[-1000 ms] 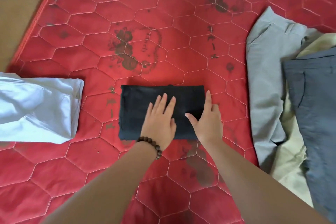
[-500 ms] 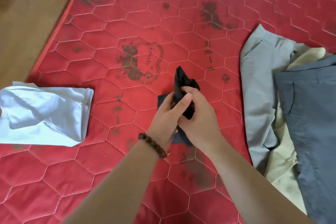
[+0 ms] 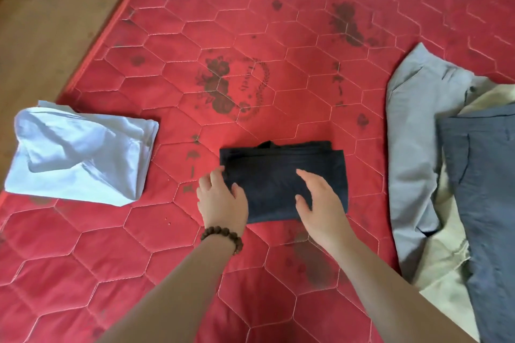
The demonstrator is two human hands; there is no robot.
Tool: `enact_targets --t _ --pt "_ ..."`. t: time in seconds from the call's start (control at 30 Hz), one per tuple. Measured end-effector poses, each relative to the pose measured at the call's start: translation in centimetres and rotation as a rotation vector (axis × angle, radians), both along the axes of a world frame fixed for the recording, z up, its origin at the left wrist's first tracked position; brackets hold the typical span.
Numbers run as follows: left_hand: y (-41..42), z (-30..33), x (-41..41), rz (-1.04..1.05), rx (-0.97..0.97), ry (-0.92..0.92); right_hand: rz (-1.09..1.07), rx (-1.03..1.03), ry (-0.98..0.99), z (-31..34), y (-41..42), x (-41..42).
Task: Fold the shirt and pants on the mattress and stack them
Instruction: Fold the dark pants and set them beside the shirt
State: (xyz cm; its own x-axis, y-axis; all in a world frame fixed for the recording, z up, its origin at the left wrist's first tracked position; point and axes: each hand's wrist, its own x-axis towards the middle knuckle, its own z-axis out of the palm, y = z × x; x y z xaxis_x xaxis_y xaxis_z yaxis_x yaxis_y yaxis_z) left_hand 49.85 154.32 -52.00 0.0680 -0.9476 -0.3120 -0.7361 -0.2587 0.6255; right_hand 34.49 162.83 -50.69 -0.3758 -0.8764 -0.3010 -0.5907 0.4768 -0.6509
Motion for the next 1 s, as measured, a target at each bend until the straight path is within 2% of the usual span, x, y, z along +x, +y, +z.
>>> enact_targets --t 0.1,0.17,0.23,0.3,0.5,0.7,0.8,0.87,1.0 --pt "1.8 -1.0 -1.3 -0.413 -0.22 -0.048 0.032 -0.072 0.248 -2.0 1.0 -1.0" --pt "2.3 -2.3 -2.8 -0.68 -0.247 -0.093 0.187 -0.107 0.31 -3.4 0.3 -1.1" --pt "2.1 -4.1 -4.1 -0.83 -0.237 -0.161 0.364 -0.057 0.307 -5.0 -1.1 -0.9" --pt "1.4 -6.0 -4.6 -0.879 -0.228 -0.256 0.467 -0.025 0.337 -6.8 -2.4 -0.8" --pt "1.4 -8.9 -3.1 -0.814 -0.34 -0.456 0.603 -0.02 0.597 -9.5 -3.1 -2.2" --pt "1.5 -9.1 -2.4 -0.626 -0.22 -0.524 0.732 -0.013 0.643 -9.3 -4.3 -5.6" --pt "1.4 -8.8 -1.6 -0.516 -0.146 -0.539 0.541 0.092 0.67 -8.9 -4.6 -8.4" --pt "1.2 -8.7 -1.4 -0.464 -0.125 -0.512 0.387 0.151 0.616 -8.6 -4.6 -9.6" --pt "0.5 -7.4 -1.7 -0.316 -0.095 -0.433 0.077 0.067 0.535 -7.8 -3.3 -9.0"
